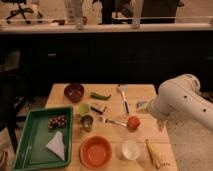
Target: Stack bowls on top of each other
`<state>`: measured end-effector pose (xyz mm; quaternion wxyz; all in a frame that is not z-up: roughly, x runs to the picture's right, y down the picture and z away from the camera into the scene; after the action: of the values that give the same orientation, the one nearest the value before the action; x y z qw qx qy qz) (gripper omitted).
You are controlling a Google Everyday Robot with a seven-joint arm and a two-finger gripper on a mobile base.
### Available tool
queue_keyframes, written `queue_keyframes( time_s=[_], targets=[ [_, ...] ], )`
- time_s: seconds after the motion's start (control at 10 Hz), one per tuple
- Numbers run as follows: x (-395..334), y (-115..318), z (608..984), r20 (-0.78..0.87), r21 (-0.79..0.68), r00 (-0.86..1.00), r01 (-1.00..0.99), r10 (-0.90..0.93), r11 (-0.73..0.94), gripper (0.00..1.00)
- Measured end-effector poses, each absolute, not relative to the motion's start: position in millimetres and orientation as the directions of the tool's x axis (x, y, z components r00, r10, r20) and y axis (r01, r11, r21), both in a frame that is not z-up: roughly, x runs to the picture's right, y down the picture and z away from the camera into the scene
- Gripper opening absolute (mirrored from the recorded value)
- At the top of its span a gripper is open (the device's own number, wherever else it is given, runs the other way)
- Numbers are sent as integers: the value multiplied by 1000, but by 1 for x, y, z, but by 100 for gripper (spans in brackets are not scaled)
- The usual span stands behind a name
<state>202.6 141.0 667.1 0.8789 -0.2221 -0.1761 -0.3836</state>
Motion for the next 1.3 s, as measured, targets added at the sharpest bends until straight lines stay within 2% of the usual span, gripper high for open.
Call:
queue_keyframes(
  time_s=[0.6,1.3],
  targets=[
    [93,121,702,505,-149,473,872,-722,467,80],
    [20,102,728,552,-55,299,945,-778,324,80]
  ],
)
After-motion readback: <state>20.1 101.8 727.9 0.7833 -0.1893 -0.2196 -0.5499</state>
